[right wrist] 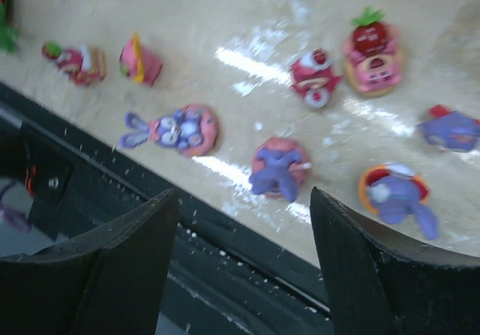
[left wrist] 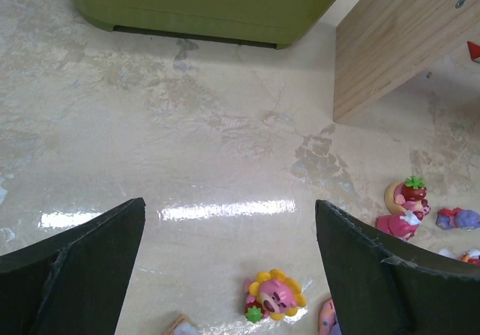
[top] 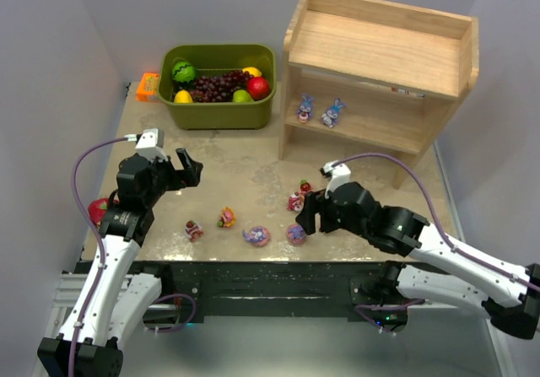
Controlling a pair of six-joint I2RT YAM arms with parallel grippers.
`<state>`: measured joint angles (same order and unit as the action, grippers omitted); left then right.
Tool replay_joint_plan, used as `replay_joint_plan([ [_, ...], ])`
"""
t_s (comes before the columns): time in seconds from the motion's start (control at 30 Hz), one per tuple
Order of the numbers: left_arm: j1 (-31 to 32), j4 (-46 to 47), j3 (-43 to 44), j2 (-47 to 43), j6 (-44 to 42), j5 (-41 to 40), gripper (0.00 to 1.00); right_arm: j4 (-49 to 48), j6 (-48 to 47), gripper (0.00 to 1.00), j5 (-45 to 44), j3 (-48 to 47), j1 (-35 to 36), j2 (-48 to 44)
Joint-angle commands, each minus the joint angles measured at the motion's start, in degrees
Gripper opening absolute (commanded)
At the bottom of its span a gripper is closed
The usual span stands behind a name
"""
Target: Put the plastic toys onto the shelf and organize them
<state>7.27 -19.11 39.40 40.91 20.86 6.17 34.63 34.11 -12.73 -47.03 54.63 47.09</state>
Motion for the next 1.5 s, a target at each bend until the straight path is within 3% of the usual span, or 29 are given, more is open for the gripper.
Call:
replay_joint_plan([
  [0.0, 0.3, 0.2, 0.2, -0.2, -0.5, -1.0, 0.99, -3.3, 5.0, 0.74, -4.8, 2.0, 7.1, 2.5],
  [0.27, 0.3, 0.2, 0.3, 0.7, -0.6, -0.9, 1.0, -3.6, 17.2, 0.74, -12.0, 6.4, 16.3, 4.8],
  [0.53, 0.3, 0.2, 0.2, 1.0, -0.5, -0.8, 0.99, -9.7, 27.1, 0.67, -17.2, 12.9, 18.1, 9.2],
  [0.7, 0.3, 0.3, 0.2, 1.5, -0.5, -0.6, 0.99, -13.5, 26.8, 0.6, -20.8, 13.4, 18.1, 13.6],
  [1.3, 0.3, 0.3, 0.2, 1.4, -0.3, -0.6, 0.99, -20.5, 23.3, 0.6, -28.0, 10.5, 17.8, 25.8],
  [1.47, 0.3, 0.2, 0.2, 1.2, -0.3, -0.5, 0.99, -20.8, 24.2, 0.54, -28.0, 10.3, 17.4, 28.2],
])
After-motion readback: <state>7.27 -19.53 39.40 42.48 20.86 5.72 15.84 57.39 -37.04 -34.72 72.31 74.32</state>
